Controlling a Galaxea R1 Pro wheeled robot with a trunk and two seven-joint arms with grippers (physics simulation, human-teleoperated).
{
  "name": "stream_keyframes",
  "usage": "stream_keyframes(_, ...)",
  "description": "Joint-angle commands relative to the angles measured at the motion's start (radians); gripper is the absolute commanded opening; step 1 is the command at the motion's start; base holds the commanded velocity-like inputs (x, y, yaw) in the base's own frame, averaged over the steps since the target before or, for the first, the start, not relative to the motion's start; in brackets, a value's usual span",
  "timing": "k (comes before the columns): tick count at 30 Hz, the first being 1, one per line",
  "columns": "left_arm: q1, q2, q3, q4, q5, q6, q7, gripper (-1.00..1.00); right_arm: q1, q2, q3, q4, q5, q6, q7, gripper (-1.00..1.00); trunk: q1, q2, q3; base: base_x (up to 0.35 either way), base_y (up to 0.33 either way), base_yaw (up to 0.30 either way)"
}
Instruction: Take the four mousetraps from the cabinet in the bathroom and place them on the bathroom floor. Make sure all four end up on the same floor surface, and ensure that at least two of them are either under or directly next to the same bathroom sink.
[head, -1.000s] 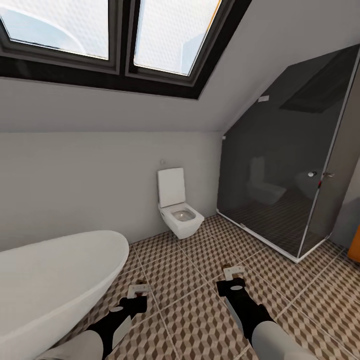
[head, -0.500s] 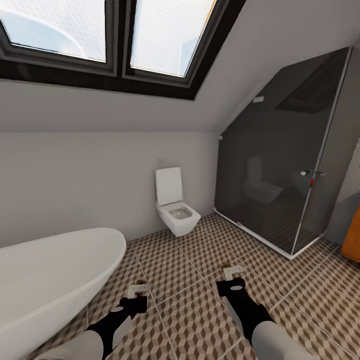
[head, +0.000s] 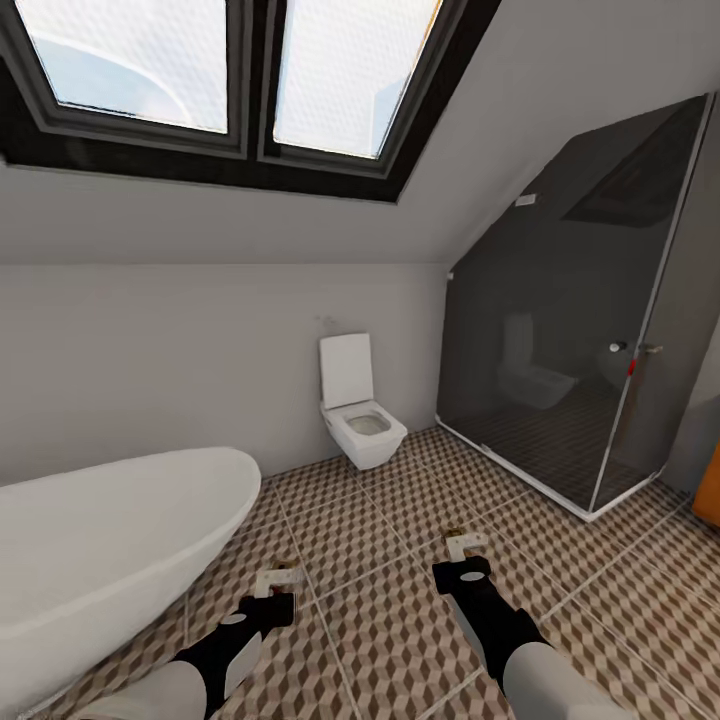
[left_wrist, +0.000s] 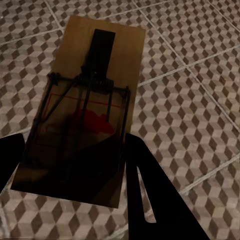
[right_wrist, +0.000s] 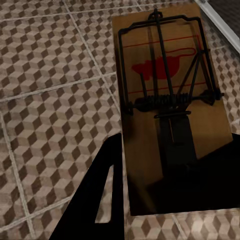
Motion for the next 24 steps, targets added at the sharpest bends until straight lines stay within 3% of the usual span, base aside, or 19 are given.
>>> stream_keyframes(1, -0.001, 0.001, -0.007, 0.002, 0.009, -0.004, 0.001, -1.00, 0.000, 0.001, -0.007, -0.002, 0.009, 0.005, 0.003, -1.00, 0.000, -0.001, -0.001, -0.001, -0.001, 0.264)
stream_keyframes(7, -0.001, 0.030, -0.004, 0.007, 0.022, -0.005, -0.001, -1.00, 0.000, 0.002, -0.007, 0.013, 0.009, 0.005, 0.003, -1.00, 0.000, -0.001, 0.002, 0.000, 0.000, 0.267)
stream_keyframes(10, -0.001, 0.063, -0.005, 0.023, 0.102, -0.006, -0.007, -1.00, 0.000, 0.003, -0.007, 0.069, 0.009, 0.002, 0.000, -1.00, 0.000, -0.001, 0.003, 0.000, 0.000, 0.269)
stream_keyframes(12, -0.001, 0.075, -0.006, 0.037, 0.135, -0.008, -0.009, -1.00, 0.000, 0.004, -0.007, 0.099, 0.009, -0.003, 0.000, -1.00, 0.000, -0.001, 0.004, 0.000, 0.000, 0.269)
stream_keyframes(13, -0.001, 0.092, -0.007, 0.063, 0.173, -0.019, -0.012, -1.00, 0.000, 0.004, -0.007, 0.149, 0.010, -0.008, -0.001, -1.00, 0.000, -0.001, 0.004, 0.000, 0.000, 0.269)
stream_keyframes(15, 0.001, 0.112, -0.008, 0.111, 0.205, -0.060, -0.015, -1.00, 0.000, 0.004, -0.008, 0.214, 0.010, -0.013, -0.001, -1.00, 0.000, -0.001, 0.004, 0.000, 0.000, 0.269)
stream_keyframes(19, 0.006, 0.128, -0.008, 0.133, 0.214, -0.087, -0.015, -1.00, 0.000, 0.005, -0.008, 0.258, 0.004, -0.014, -0.001, -1.00, 0.000, -0.001, 0.004, 0.000, 0.000, 0.270)
stream_keyframes(24, 0.009, 0.135, -0.008, 0.141, 0.216, -0.099, -0.016, -1.00, 0.000, 0.006, -0.009, 0.389, -0.008, -0.044, 0.000, -1.00, 0.000, -0.001, 0.004, 0.000, 0.000, 0.270)
